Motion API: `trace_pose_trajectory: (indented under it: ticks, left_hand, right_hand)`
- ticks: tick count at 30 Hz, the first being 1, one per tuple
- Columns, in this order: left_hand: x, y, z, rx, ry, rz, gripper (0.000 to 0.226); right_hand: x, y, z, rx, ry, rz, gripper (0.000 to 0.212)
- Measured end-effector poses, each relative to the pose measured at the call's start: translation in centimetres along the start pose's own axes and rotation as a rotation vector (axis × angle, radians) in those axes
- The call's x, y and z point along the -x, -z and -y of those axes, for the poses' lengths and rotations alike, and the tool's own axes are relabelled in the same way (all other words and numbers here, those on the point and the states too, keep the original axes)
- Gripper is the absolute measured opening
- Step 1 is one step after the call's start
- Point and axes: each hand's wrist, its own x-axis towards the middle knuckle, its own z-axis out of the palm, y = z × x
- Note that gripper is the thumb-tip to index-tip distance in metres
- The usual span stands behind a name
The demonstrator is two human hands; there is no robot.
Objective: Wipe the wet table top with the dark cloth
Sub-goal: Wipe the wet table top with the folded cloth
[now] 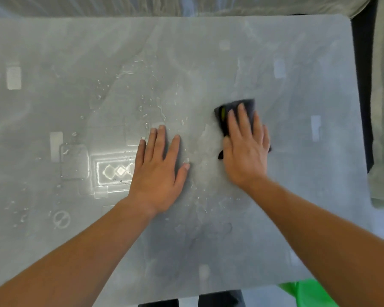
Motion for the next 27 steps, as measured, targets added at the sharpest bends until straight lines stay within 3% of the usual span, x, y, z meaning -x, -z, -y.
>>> trace_pose_trajectory:
  ticks: [4, 6, 12, 15, 18, 21, 25, 27]
  left_hand:
    - [1.2, 0.2, 0.1, 0.029, -0.089, -0.028, 0.068]
    - [2.2, -0.1, 0.1, 0.027, -0.100, -0.030, 0.068]
    - [5.6, -1.6, 0.0, -0.019, -0.151, 0.022, 0.068]
    - [6.9, -2.3, -0.3, -0.052, -0.180, 0.058, 0.068]
    - [7.4, -2.7, -0.6, -0.070, -0.174, 0.089, 0.069]
    - [7.3, -2.9, -0.7, -0.084, -0.161, 0.097, 0.069]
    - [7.4, -2.9, -0.7, -0.085, -0.157, 0.086, 0.071]
    - [7.6, -3.1, -0.6, -0.054, -0.160, 0.063, 0.070]
  right_hand:
    - [7.8, -1.1, -0.9, 0.070, 0.370, 0.135, 0.056]
    - [6.4, -0.5, -2.7, 0.102, 0.426, 0.169, 0.055]
    - [1.9, 0.9, -3.8, -0.030, -0.011, 0.052, 0.057]
    - [5.8, -0.2, -2.1, -0.022, 0.026, 0.057, 0.059]
    - [11.4, -1.4, -1.7, 0.059, 0.215, 0.130, 0.058]
    - [10.8, -0.9, -4.0, 0.109, 0.360, 0.179, 0.058]
    - [7.0, 0.2, -4.6, -0.018, 0.015, 0.097, 0.061]
    - [7.1, -0.1, -3.7, -0.057, -0.052, 0.069, 0.064]
